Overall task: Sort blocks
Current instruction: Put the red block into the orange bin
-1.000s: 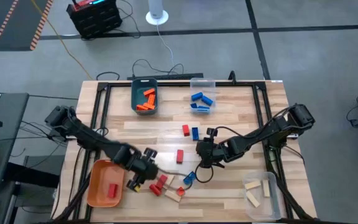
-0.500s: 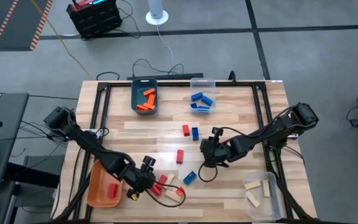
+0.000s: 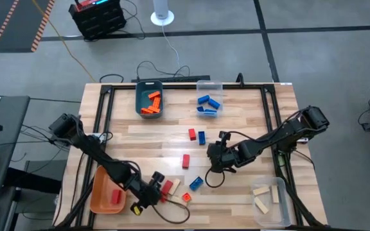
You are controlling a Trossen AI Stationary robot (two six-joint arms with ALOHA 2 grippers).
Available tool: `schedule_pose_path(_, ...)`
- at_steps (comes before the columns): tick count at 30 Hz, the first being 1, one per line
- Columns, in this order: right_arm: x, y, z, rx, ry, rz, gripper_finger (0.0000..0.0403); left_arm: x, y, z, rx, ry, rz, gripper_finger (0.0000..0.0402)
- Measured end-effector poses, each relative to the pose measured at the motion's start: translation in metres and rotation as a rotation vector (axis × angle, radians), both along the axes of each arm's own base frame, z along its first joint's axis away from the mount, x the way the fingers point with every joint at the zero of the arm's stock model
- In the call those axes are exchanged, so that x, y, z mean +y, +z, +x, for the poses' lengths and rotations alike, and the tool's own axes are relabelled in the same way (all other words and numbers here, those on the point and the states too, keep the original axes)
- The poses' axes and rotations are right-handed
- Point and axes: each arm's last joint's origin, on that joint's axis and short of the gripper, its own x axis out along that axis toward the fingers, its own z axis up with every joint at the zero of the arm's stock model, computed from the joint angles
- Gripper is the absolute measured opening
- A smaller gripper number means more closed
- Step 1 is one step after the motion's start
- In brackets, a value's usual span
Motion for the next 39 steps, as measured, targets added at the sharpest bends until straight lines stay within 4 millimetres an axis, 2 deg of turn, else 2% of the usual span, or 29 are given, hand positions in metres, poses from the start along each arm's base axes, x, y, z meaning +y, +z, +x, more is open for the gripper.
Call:
schedule_pose_path(12,0.003,0.001,0.001,-0.023,0.002,-0.001,0.0123,-0.005,-0.04,0.009,0.064,0.028,0.103,0.0189)
schedule_pose_path(20,0.002,0.001,0.001,-0.026,-0.005,0.003,0.0123,0.0,-0.043,0.006,0.124,0.086,0.11,0.0188)
schedule_pose_path(24,0.002,0.001,0.001,-0.029,-0.004,0.004,0.0123,0.003,-0.043,0.006,0.148,0.096,0.113,0.0165)
schedule_pose_path(28,0.005,0.004,0.006,-0.093,0.0,0.028,0.0123,0.004,-0.043,0.006,0.151,0.096,0.113,0.0126)
schedule_pose_path(34,0.017,0.006,0.004,-0.125,0.026,0.03,0.0123,0.004,-0.043,0.005,0.164,0.116,0.107,0.0124)
schedule_pose_path(37,0.02,0.006,0.003,-0.139,0.018,0.015,0.0123,0.007,-0.037,0.002,0.192,0.135,0.119,0.0124)
schedule_pose_path(39,0.021,0.007,0.004,-0.153,0.018,0.018,0.0123,0.009,-0.024,0.0,0.209,0.148,0.124,0.0124)
